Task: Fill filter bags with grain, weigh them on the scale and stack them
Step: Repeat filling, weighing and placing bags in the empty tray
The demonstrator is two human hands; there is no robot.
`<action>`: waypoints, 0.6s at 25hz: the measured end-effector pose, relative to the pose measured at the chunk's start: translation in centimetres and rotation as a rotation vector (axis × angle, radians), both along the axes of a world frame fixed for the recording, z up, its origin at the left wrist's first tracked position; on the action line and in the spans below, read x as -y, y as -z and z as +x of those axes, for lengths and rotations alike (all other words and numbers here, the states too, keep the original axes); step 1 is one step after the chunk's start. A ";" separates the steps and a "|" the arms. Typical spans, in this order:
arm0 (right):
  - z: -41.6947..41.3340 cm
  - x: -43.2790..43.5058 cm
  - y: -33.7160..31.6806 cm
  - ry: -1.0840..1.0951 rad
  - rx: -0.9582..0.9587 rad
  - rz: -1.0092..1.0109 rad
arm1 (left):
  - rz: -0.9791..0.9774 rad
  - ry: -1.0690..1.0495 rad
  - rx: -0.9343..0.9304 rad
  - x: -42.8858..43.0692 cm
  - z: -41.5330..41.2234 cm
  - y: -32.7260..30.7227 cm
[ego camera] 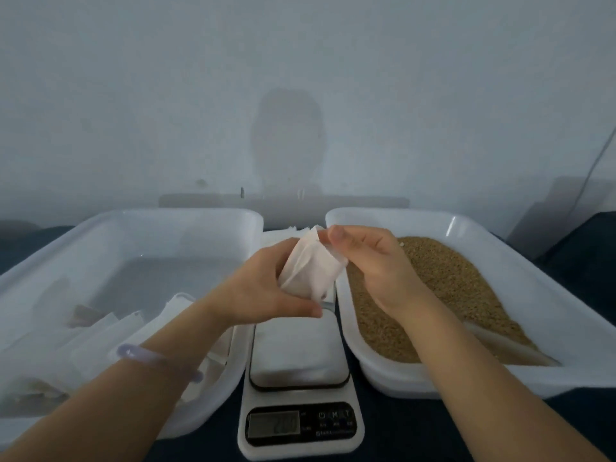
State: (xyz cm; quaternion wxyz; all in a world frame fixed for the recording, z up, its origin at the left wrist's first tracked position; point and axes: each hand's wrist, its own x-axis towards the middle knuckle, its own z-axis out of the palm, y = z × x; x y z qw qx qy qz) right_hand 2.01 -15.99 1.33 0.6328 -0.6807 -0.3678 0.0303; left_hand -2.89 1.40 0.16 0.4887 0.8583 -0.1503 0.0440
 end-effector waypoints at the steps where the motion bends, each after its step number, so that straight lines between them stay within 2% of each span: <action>1: 0.3 0.9 -0.3 0.023 -0.012 -0.060 | -0.050 -0.002 -0.022 0.2 0.0 0.0; 2: 0.9 2.4 -0.5 0.083 -0.014 -0.196 | -0.086 -0.010 -0.044 0.4 0.0 0.0; 3: 1.8 4.6 -0.7 0.178 -0.011 -0.424 | -0.099 -0.017 -0.065 0.5 0.0 0.2; 6: 4.0 12.5 -0.3 0.412 -0.104 -1.396 | -0.117 -0.038 -0.089 0.5 -0.1 0.2; 7: 4.2 14.4 0.5 0.416 -0.167 -1.589 | -0.136 -0.050 -0.089 0.6 -0.1 0.2; 8: 4.2 15.7 1.3 0.412 -0.196 -1.667 | -0.152 -0.057 -0.094 0.6 -0.1 0.1; 9: 4.2 16.5 2.1 0.415 -0.202 -1.654 | -0.159 -0.055 -0.099 0.8 0.0 0.2; 15: 5.7 18.2 2.2 0.585 -0.142 -1.373 | -0.152 -0.072 -0.120 0.8 0.0 0.5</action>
